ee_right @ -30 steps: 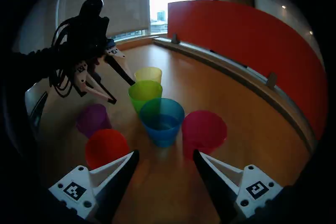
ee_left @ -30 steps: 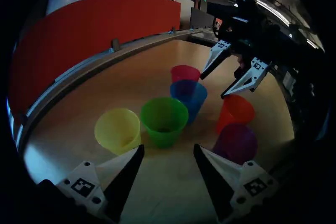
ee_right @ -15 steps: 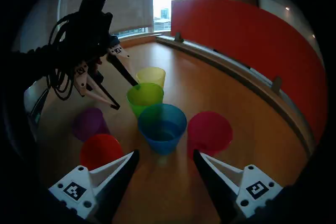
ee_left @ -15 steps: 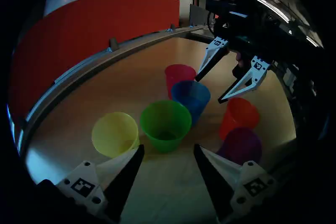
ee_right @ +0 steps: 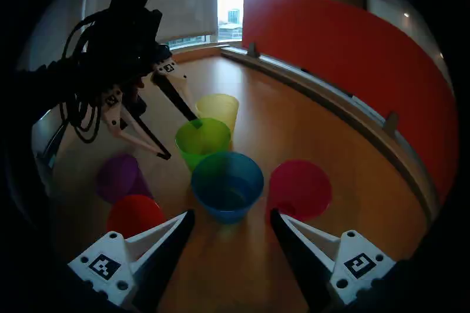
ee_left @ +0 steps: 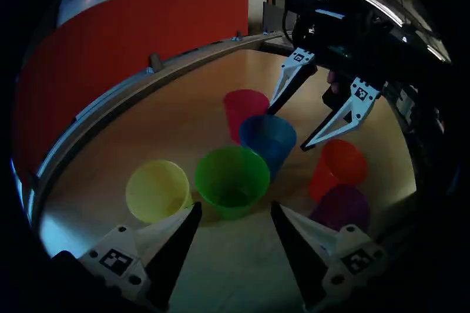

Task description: Pour water

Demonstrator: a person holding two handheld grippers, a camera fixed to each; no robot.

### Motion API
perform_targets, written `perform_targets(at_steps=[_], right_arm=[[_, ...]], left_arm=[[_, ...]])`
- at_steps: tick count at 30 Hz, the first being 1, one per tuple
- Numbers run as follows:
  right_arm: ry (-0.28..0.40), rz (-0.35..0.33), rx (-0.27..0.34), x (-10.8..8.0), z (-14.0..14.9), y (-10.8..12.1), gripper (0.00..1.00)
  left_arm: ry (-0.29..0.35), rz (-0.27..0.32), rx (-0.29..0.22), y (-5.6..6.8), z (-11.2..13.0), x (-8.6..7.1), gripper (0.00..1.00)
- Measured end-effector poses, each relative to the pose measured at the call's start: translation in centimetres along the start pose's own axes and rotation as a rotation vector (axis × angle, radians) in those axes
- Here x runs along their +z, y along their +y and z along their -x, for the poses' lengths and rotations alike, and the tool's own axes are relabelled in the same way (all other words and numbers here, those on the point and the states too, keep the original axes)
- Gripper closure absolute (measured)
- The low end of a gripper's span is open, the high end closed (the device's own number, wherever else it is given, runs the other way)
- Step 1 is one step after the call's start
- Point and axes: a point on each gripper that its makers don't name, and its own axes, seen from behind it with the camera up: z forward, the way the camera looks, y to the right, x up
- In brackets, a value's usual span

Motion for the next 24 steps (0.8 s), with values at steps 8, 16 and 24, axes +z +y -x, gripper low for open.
perform_targets(at_steps=[8, 16, 24], right_arm=[[-0.004, -0.001, -0.005, 0.6, -0.3, 0.1, 0.01], [-0.014, -0.008, -0.006, 1.0, -0.4, 0.1, 0.01], [-0.03, -0.022, -0.003, 1.6, -0.8, 0.0, 0.01]], left_arm=[[-0.008, 0.001, 0.01, -0.1, -0.3, 0.5, 0.13], [-0.009, 0.006, 0.007, -0.1, -0.6, 1.0, 0.13], [-0.011, 0.005, 0.011, -0.3, -0.8, 1.6, 0.13]])
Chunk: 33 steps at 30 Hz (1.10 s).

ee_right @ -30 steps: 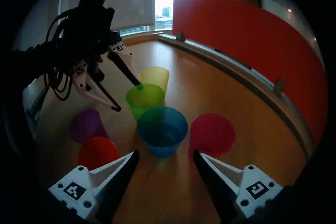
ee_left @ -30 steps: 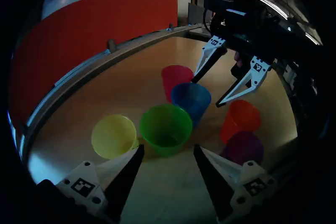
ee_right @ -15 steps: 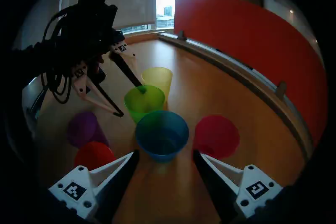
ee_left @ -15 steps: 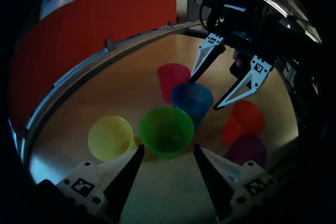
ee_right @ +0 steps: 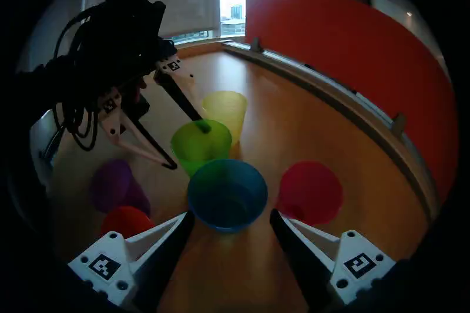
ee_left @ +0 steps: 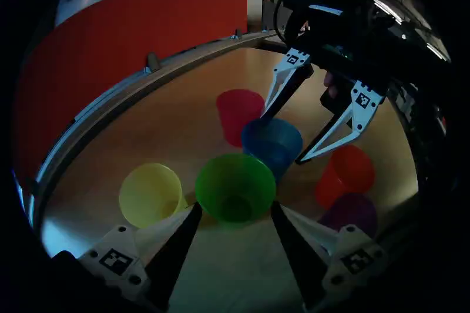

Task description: Pour water

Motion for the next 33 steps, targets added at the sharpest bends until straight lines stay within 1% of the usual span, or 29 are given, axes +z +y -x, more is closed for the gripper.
perform_targets(at_steps=[6, 12, 17, 22, 27, 33], right_arm=[[-0.003, -0.009, -0.016, 0.7, -0.6, -0.2, 0.0], [-0.003, -0.018, -0.019, 1.2, -0.9, -0.5, 0.01], [-0.001, -0.018, -0.022, 1.3, -1.0, -0.6, 0.01], [0.001, -0.018, -0.021, 1.4, -1.1, -0.5, 0.01], [0.006, -0.018, -0.02, 1.5, -1.1, -0.5, 0.07], [0.009, -0.019, -0.015, 1.4, -1.0, -0.5, 0.09]], left_arm=[[-0.006, 0.006, 0.008, 0.1, -0.1, 0.4, 0.13], [-0.005, 0.011, 0.006, 0.2, -0.3, 0.8, 0.14], [-0.004, 0.012, 0.002, 0.2, -0.3, 1.0, 0.14], [0.0, 0.005, 0.014, 0.2, -0.3, 1.1, 0.15], [0.005, 0.003, 0.015, 0.3, -0.4, 1.1, 0.15], [0.009, -0.005, 0.002, -0.1, -0.4, 1.1, 0.15]])
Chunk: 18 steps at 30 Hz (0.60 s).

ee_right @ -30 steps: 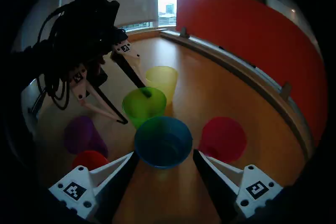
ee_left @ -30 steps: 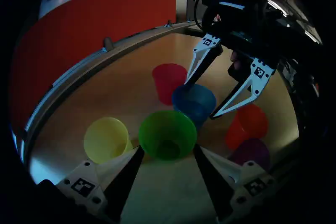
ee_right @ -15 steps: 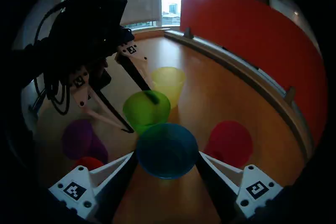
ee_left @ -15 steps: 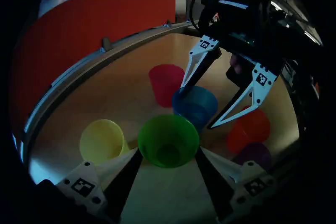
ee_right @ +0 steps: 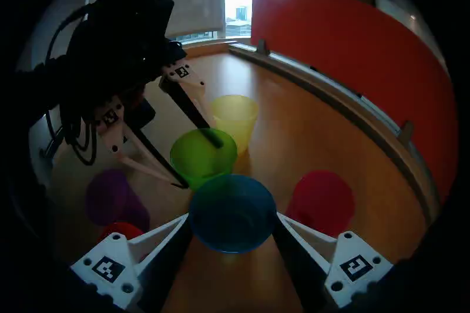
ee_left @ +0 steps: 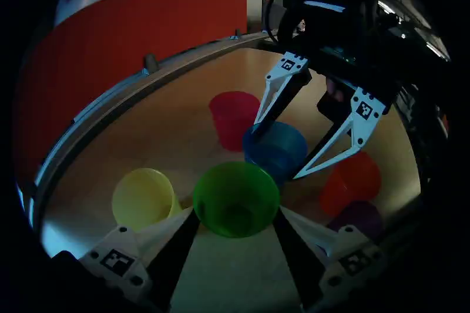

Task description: Pour water

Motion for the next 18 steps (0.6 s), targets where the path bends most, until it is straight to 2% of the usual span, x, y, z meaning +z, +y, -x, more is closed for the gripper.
perform_targets(at_steps=[18], right_arm=[[0.036, 0.014, 0.015, 0.05, -0.54, 0.27, 0.1]], left_arm=[[0.016, 0.003, -0.024, 0.12, -0.02, -0.7, 0.17]])
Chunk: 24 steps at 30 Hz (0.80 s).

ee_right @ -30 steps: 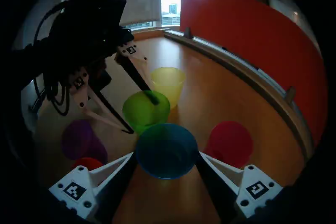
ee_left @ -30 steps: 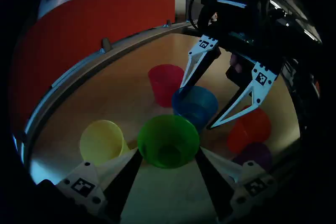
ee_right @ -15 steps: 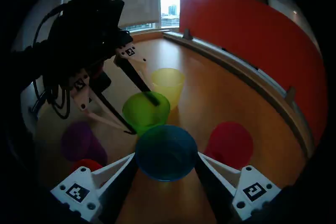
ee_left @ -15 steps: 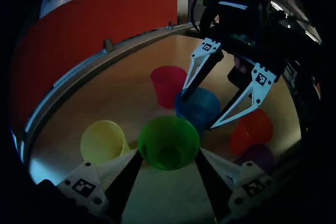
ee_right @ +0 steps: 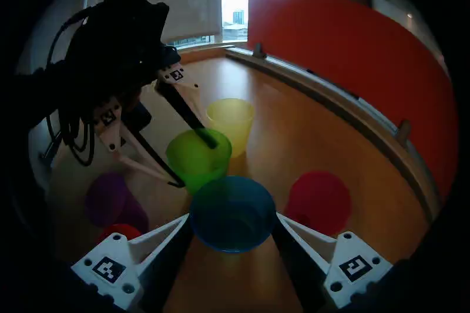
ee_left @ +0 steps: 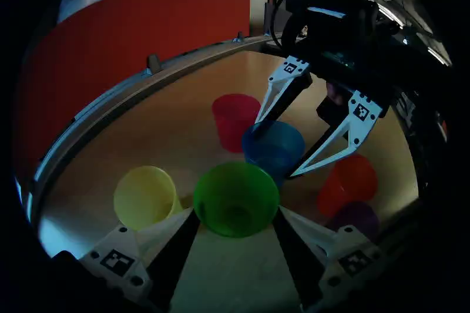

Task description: Pour water

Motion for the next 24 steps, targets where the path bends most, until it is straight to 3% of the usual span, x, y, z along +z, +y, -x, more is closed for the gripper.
perform_targets(at_steps=[9, 24], right_arm=[[0.054, 0.007, 0.018, -1.9, -1.7, -0.1, 0.1], [0.112, 0.047, 0.012, -6.3, -4.0, -2.0, 0.1]], left_arm=[[0.026, -0.016, -0.005, 0.4, -0.6, -1.5, 0.17], [0.089, -0.063, 0.008, 2.1, -3.1, -6.2, 0.17]])
